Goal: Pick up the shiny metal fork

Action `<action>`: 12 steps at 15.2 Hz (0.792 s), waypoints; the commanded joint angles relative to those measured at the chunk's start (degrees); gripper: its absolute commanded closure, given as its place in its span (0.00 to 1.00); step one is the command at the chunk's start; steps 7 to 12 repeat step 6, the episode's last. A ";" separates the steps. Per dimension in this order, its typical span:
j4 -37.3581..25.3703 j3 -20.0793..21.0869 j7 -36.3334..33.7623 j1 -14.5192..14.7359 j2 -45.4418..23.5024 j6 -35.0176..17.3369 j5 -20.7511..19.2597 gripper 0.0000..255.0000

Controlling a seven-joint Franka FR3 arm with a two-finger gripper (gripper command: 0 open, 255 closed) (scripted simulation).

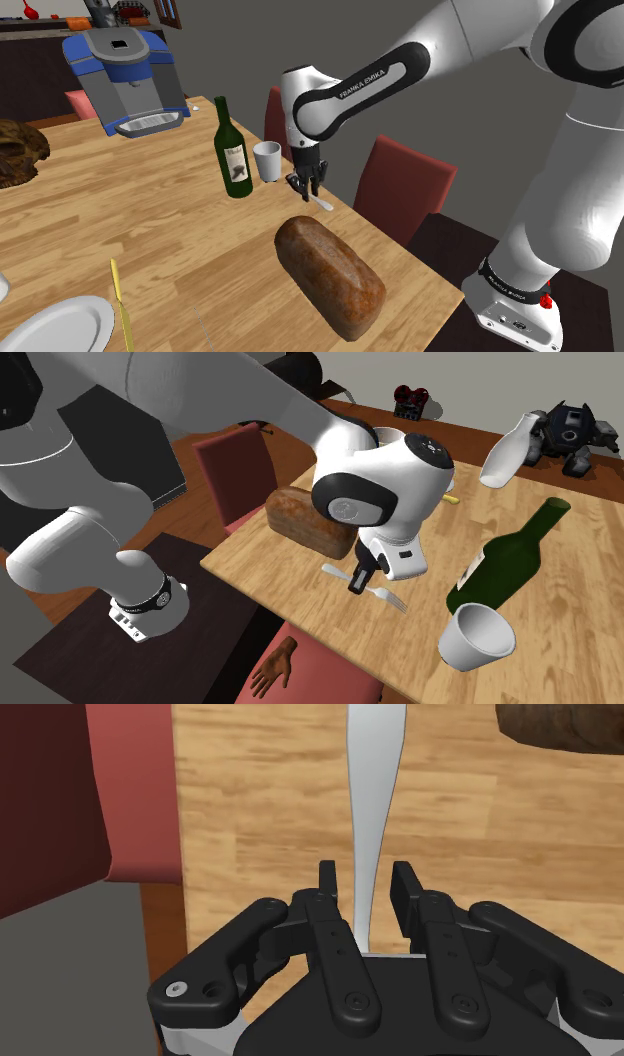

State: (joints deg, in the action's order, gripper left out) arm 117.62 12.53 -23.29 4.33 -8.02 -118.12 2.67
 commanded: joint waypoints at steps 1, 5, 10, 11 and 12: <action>-0.95 -0.01 0.04 -0.05 0.52 1.48 0.08 1.00; -2.17 0.00 0.08 -0.12 1.59 3.74 0.28 1.00; -2.18 0.00 0.07 -0.11 1.58 3.74 0.28 1.00; -2.18 0.00 0.07 -0.11 1.58 3.74 0.28 1.00; -2.18 0.00 0.07 -0.11 1.58 3.74 0.28 1.00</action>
